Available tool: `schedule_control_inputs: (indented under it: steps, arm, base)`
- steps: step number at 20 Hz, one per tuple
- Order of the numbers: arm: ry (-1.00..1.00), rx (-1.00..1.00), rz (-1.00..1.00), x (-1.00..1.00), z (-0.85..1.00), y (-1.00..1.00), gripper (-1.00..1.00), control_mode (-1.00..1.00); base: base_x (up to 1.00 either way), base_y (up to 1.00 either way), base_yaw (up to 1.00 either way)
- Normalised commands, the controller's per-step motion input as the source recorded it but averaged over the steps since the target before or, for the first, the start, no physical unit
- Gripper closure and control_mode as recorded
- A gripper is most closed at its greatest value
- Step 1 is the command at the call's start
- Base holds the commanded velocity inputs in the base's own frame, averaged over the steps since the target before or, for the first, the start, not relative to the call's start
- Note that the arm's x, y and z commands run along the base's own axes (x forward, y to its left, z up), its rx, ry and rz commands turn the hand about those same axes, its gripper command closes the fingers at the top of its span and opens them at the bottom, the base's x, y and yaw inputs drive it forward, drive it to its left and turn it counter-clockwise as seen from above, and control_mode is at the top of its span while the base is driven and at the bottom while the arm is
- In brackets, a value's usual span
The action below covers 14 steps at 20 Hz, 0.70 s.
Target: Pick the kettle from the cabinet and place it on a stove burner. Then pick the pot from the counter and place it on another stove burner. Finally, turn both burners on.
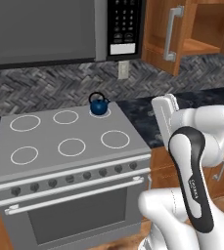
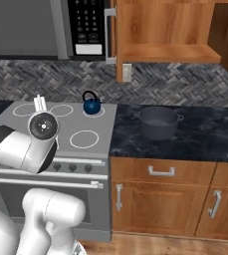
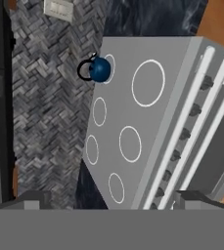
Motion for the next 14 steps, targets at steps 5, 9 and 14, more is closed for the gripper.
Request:
schedule_control_inputs:
  steps: [5,9,14]
  arm:
    - [0.0,0.0,0.0,0.0,0.0,0.0,-1.0,1.0]
    - [0.0,0.0,0.0,0.0,0.0,0.0,-1.0,1.0]
    - [0.0,0.0,0.0,0.0,0.0,0.0,-1.0,1.0]
  base:
    - [-0.09,-0.74,-0.01]
    - [0.01,-0.79,-0.03]
    - [0.25,-0.26,-0.02]
